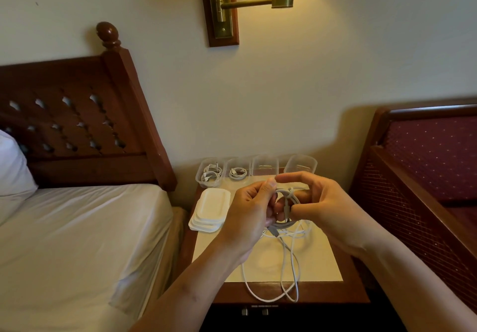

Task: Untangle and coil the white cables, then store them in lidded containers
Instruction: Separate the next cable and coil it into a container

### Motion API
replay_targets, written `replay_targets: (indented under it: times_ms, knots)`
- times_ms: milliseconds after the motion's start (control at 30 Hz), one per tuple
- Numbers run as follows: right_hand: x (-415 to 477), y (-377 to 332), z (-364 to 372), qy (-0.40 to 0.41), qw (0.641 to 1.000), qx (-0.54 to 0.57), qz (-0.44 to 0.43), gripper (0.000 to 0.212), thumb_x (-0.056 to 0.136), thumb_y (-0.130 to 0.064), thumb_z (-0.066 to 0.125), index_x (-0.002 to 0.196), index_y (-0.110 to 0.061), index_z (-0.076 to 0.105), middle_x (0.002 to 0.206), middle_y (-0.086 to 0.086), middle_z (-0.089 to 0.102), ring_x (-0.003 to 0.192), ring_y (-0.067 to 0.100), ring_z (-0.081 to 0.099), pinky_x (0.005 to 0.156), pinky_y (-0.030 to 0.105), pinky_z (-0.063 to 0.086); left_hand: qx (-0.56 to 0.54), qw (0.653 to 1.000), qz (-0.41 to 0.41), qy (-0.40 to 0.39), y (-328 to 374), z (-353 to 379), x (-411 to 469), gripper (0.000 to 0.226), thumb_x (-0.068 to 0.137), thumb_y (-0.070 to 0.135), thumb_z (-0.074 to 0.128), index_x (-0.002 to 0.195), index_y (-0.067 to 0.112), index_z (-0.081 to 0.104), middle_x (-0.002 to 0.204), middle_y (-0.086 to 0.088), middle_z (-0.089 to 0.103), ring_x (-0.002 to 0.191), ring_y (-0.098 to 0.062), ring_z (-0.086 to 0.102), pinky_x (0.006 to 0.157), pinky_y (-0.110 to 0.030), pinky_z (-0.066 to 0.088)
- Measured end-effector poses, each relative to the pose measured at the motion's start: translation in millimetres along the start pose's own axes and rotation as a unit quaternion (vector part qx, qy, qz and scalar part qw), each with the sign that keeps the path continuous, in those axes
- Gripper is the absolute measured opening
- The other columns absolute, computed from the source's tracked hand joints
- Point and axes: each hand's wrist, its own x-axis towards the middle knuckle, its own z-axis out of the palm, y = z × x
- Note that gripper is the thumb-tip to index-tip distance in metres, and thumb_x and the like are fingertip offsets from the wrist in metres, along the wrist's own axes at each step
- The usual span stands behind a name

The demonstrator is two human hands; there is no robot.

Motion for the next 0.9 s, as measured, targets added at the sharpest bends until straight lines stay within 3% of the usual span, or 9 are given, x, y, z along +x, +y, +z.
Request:
replay_targets:
  times_ms: [133,267,367,467,600,767,900]
  knots:
    - [1.3,1.0,-0.2,0.024,0.999,-0.038,-0.002,0.047,0.087,0.016,0.064,0.125,-0.013,0.062,0.093,0.019,0.078,0.092,0.034,0.077,0.097,0.047,0.057,0.010,1.000,-0.003,-0.009,-1.4,-2.7,1.5,0.041,0.108,0.033,0.049,0.079,0.006,0.058,0.073,-0.016,0.046,0.056,-0.016,0.038,0.055,-0.024,0.037]
    - [1.6,7.1,-2.3,0.036,0.999,0.015,0.004,0.054,0.083,0.020,0.065,0.126,-0.014,0.059,0.096,0.022,0.078,0.094,0.038,0.076,0.098,0.047,0.054,0.018,1.000,-0.005,-0.020,0.6,-7.9,2.1,0.039,0.108,0.030,0.049,0.080,0.004,0.057,0.061,-0.010,0.038,0.053,-0.013,0.036,0.058,-0.026,0.036]
    - [3.1,13.4,-1.3,0.061,0.995,0.074,0.001,0.056,0.080,0.024,0.064,0.123,-0.011,0.062,0.098,0.022,0.076,0.089,0.036,0.075,0.087,0.044,0.059,0.012,0.999,-0.019,-0.026,1.8,-9.4,1.9,0.040,0.109,0.029,0.047,0.079,0.004,0.056,0.053,0.001,0.034,0.051,-0.012,0.034,0.059,-0.025,0.037]
    - [6.2,17.6,1.1,0.074,0.987,0.143,-0.009,0.045,0.082,0.025,0.061,0.116,-0.006,0.064,0.095,0.018,0.073,0.082,0.031,0.074,0.074,0.034,0.061,0.014,0.999,-0.027,-0.027,2.2,-7.4,1.1,0.040,0.110,0.030,0.044,0.081,0.004,0.056,0.054,0.000,0.033,0.051,-0.011,0.033,0.059,-0.022,0.038]
    - [9.7,20.2,2.6,0.076,0.977,0.197,-0.028,0.040,0.080,0.025,0.065,0.110,-0.002,0.062,0.092,0.019,0.074,0.086,0.038,0.074,0.074,0.036,0.062,0.020,0.999,-0.048,-0.013,0.1,-5.6,1.3,0.043,0.111,0.034,0.041,0.085,0.005,0.059,0.059,-0.004,0.033,0.052,-0.012,0.034,0.058,-0.023,0.038]
    - [4.0,25.5,4.2,0.082,0.987,0.050,-0.128,0.041,0.075,0.013,0.080,0.108,-0.008,0.069,0.098,0.015,0.076,0.089,0.039,0.076,0.083,0.049,0.062,0.021,0.999,-0.045,-0.009,2.5,-10.3,-0.1,0.041,0.111,0.031,0.043,0.080,0.008,0.056,0.057,0.000,0.036,0.053,-0.012,0.034,0.057,-0.025,0.034]
    - [3.6,36.6,8.9,0.100,0.956,-0.098,-0.258,0.036,0.079,0.005,0.084,0.107,-0.015,0.076,0.104,0.006,0.074,0.093,0.029,0.076,0.083,0.044,0.063,0.034,0.999,-0.038,-0.005,8.6,-5.5,-2.3,0.043,0.110,0.030,0.044,0.074,0.012,0.056,0.051,0.007,0.038,0.051,-0.008,0.037,0.055,-0.022,0.035]
